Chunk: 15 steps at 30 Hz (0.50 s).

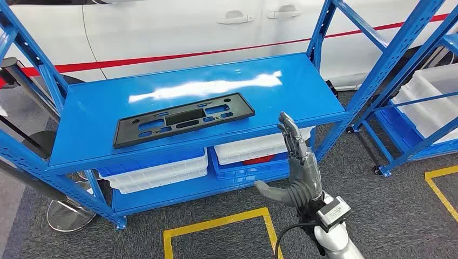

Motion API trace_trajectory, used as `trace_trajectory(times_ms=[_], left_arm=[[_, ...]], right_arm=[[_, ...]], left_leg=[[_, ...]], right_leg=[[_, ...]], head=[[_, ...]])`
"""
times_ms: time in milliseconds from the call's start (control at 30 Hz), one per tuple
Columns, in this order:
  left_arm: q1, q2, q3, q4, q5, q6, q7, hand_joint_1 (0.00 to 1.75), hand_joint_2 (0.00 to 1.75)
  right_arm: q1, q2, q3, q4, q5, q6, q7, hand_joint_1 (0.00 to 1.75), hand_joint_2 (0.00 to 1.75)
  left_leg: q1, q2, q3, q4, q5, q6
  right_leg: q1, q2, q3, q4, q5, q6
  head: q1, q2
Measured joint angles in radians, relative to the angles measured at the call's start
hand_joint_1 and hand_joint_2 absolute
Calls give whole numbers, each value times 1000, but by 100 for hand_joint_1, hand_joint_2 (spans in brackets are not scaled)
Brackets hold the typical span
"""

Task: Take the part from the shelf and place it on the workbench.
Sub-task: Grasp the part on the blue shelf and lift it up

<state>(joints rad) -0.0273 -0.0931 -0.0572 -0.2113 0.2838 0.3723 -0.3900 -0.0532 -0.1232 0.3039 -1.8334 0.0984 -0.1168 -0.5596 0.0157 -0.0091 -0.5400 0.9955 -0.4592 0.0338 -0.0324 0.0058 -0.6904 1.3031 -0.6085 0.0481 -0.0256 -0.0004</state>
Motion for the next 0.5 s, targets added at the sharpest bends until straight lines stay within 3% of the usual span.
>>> trace_trajectory(times_ms=[67,133,200,267,367,433,500], left_arm=[[0,0,-3,1,-2,0,2,0,0],[-1,-2,-7,3,-6,0,4,0,0],[-3,-2,-10,4,-9,0,6,0,0],[-5,-3,-13,5,-11,1,8,0,0],[-7,-3,-15,6,-12,1,10,0,0],[-8,-3,-16,6,-13,1,10,0,0],[-8,-4,-19,7,-19,1,11,0,0]], right_arm=[[-2,-2,12,-1,29,-20,7,0,175],[-9,-5,34,-5,86,-60,19,0,175],[-18,-7,52,-9,142,-101,30,0,175],[-24,-8,67,-11,180,-131,37,0,175],[-28,-10,78,-14,197,-143,44,0,175],[-31,-11,84,-17,217,-163,47,0,175],[-31,-9,96,-15,328,-262,52,0,175]], left_leg=[[0,-1,1,1,-1,-1],[0,-2,4,6,-6,-7],[-4,-2,1,14,-14,-18],[-7,-2,-3,18,-17,-30],[-3,-1,-8,31,-29,-48],[0,1,-46,113,-78,-56],[1,2,-113,249,-136,-62]], right_leg=[[0,0,8,-29,31,-1],[0,-1,52,-141,107,-5],[4,-1,98,-248,149,-11],[10,1,105,-272,149,-19],[7,0,105,-278,153,-39],[4,-5,108,-283,154,-50],[6,-8,108,-283,152,-54]], head=[[0,0],[0,0],[0,0],[0,0],[0,0],[-1,0],[-1,0]])
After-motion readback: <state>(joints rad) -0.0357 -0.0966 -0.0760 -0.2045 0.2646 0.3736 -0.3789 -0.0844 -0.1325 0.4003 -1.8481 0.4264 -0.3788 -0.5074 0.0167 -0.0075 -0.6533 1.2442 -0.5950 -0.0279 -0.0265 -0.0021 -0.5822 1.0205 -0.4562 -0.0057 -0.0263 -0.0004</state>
